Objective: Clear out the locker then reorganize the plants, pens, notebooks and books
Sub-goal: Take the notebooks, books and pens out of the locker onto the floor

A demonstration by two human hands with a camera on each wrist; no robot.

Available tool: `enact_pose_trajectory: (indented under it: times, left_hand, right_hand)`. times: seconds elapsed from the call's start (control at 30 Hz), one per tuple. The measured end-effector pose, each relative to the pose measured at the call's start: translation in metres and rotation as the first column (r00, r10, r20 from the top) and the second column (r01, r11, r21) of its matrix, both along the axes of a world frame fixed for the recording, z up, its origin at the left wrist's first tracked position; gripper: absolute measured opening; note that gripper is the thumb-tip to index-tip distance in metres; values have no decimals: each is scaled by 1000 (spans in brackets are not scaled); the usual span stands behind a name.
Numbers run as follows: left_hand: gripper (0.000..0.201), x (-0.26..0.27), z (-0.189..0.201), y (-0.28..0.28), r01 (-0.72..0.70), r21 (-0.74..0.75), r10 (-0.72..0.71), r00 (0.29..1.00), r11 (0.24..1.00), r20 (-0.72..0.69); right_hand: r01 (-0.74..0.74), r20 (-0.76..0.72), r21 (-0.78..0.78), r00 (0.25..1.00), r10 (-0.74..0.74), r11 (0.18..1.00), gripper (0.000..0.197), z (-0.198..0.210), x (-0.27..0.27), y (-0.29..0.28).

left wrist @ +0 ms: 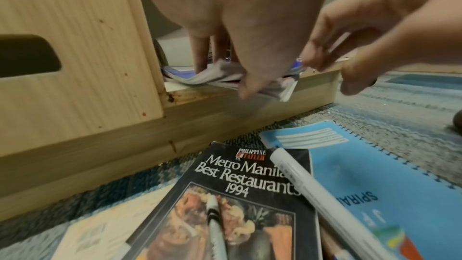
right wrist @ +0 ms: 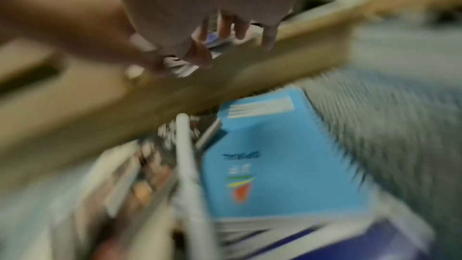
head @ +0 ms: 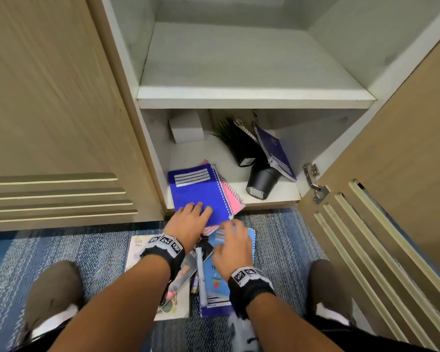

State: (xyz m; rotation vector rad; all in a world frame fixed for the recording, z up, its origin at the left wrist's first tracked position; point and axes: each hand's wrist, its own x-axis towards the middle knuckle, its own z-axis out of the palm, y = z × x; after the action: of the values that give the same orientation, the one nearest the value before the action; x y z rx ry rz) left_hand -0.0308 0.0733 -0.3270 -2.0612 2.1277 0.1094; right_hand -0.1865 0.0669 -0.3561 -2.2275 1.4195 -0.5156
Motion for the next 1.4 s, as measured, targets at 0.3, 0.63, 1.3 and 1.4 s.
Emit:
enact_pose_trajectory:
  times: [0.3,0.63,1.3,1.4]
  left_hand:
    - [59,-7,23,37,-10,-59,8,999,998,-41]
    - [73,22,31,114,17,251,-2,998,968,-58]
    - [50,-19,25,83,-83,465,177,971,881,-162]
    - [40,-29,45,53,-50,357,124,974,933,-188]
  right_hand:
    - [-239,416,909,479,-773,341,38,32,1,-32]
    - [49,242,925,691,-682,378,37,18,-36,-34]
    - [230,-142,593,973,-181,772,51,28,-77,-18]
    - [133,-112,520,990,-87,843,46,52,-61,-29]
